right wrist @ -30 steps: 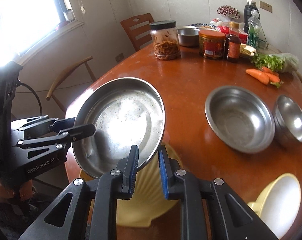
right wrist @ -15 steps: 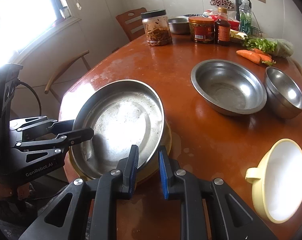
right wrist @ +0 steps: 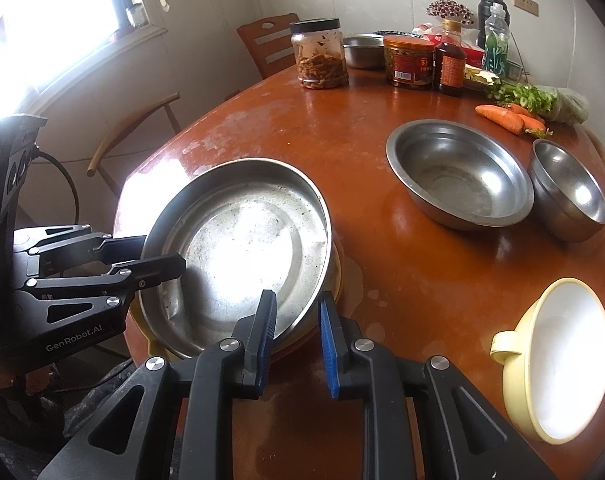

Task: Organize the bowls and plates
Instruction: 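Lift the grey pan and lower it onto the yellow shell dish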

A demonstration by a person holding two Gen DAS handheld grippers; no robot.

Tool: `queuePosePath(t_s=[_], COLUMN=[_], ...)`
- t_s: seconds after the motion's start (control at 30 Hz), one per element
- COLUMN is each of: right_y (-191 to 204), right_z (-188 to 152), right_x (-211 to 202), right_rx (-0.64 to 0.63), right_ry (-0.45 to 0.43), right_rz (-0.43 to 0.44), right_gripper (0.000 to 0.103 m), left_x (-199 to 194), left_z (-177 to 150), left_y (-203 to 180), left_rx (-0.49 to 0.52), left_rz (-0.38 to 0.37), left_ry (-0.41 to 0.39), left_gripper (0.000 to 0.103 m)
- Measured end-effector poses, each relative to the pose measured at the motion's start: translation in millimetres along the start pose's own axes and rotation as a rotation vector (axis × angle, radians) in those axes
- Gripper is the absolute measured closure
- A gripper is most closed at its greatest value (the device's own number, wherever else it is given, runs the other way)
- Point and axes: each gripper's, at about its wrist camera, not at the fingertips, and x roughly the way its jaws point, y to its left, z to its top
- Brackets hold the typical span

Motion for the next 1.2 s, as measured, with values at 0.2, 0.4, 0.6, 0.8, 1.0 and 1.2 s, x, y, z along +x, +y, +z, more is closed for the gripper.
queuePosePath(t_s=[0.2, 0.4, 0.6, 0.8, 1.0, 1.2], right_y=[4.6, 6.6, 8.8, 10.3, 8.6, 9.9], right_z=[-1.5, -2.7, -4.0, -6.0, -9.1, -14.6], right_x=[0.5, 0.0, -0.7, -1.1, -9.6, -5.0], right_rx=[-0.015, -0.019, -0.031, -0.035, -0.030, -0.021], right_ry=[0.005, 0.007, 0.015, 0.020, 0.001, 0.025], right_rz=[0.000, 0.007, 0.010, 0.018, 0.012, 0.016], right_gripper=[0.078, 0.077, 0.077, 0.075, 0.068, 0.067], left_x=[-1.7, -3.1, -5.2, -6.6, -5.6, -2.4], left_z=[-2.4, -3.9, -6.1, -7.5, -6.8, -4.3], left_y=[1.6, 1.0, 1.3, 1.3, 3.5, 4.6], left_rx=[-0.007, -0.001, -0.002, 0.003, 0.002, 0.007], left_rz=[-0.005, -0.015, -0.034, -0.052, -0.058, -0.057], left_ry=[0.005, 0.011, 0.013, 0.006, 0.000, -0.003], left_gripper=[0.074, 0.068, 0.063, 0.057, 0.054, 0.052])
